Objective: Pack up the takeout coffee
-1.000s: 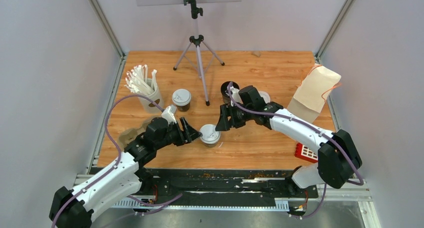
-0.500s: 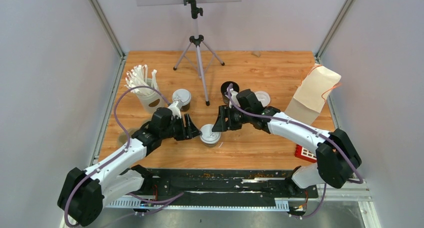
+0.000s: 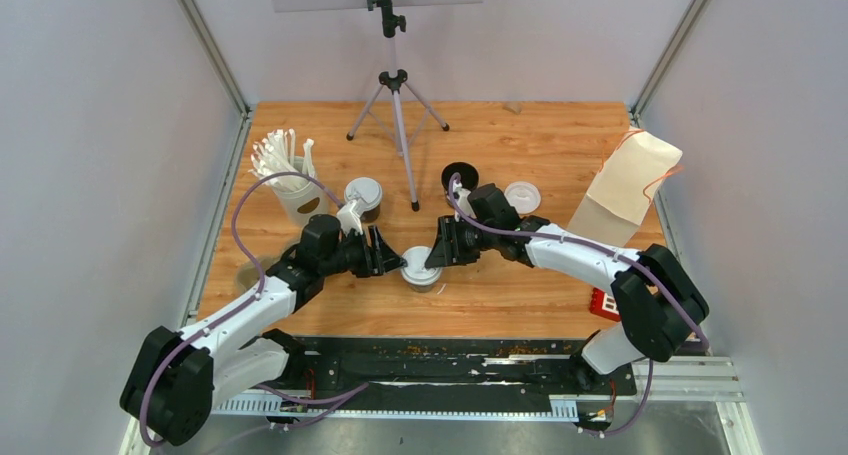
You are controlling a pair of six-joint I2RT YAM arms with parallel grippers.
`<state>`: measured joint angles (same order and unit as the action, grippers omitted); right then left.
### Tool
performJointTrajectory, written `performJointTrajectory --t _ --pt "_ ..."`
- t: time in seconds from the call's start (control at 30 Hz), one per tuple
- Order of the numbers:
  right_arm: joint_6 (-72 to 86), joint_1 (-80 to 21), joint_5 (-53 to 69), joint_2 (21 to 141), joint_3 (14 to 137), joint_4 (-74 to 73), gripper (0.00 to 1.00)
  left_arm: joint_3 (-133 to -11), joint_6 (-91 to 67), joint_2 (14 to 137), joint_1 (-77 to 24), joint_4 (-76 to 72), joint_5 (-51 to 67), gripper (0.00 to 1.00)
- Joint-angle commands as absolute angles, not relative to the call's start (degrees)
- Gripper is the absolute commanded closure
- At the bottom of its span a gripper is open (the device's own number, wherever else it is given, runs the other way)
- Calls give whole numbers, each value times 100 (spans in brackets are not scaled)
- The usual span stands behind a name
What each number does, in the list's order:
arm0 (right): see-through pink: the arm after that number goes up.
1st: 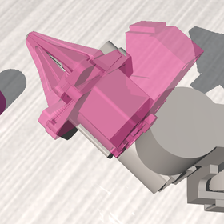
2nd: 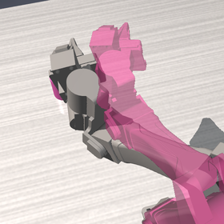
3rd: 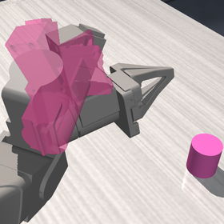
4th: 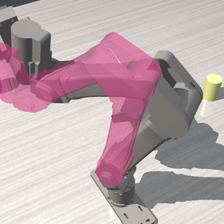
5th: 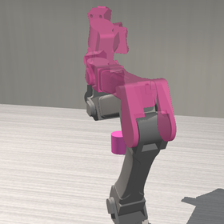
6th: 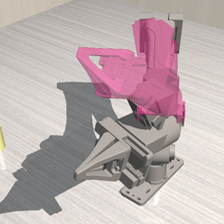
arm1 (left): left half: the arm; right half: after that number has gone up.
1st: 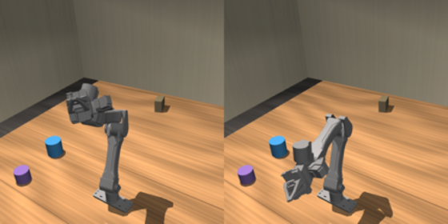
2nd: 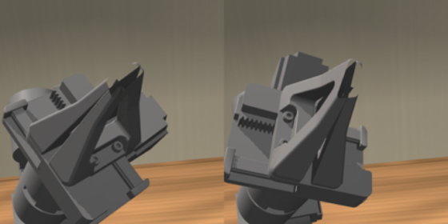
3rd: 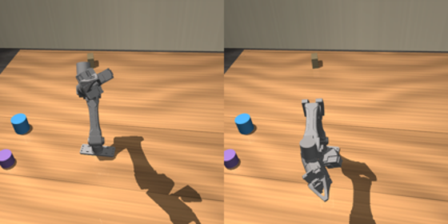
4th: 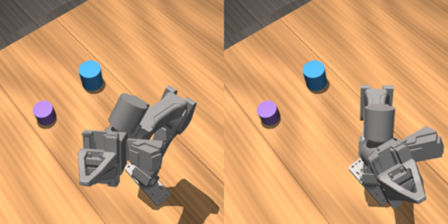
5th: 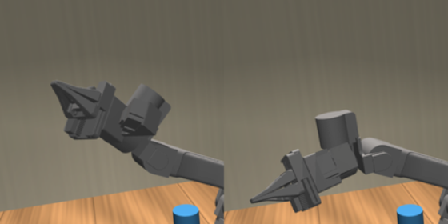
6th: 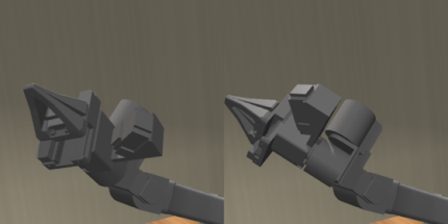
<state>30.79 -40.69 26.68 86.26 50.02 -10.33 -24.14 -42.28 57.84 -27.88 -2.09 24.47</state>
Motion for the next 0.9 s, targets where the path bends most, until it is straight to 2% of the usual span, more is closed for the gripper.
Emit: performJointTrajectory --t 0.0,0.3,0.87 --pt "2884 -4076 2610 8749 4861 -901 57 -2396 -4176 5808 -2701 -682 2652 40" --pt "2792 -3992 2663 8802 4794 -899 57 -2032 -4352 6144 -2646 -912 2800 46" --pt "2732 -3883 2716 9019 4576 -677 57 -1162 -4451 6388 -2662 -567 2062 60"
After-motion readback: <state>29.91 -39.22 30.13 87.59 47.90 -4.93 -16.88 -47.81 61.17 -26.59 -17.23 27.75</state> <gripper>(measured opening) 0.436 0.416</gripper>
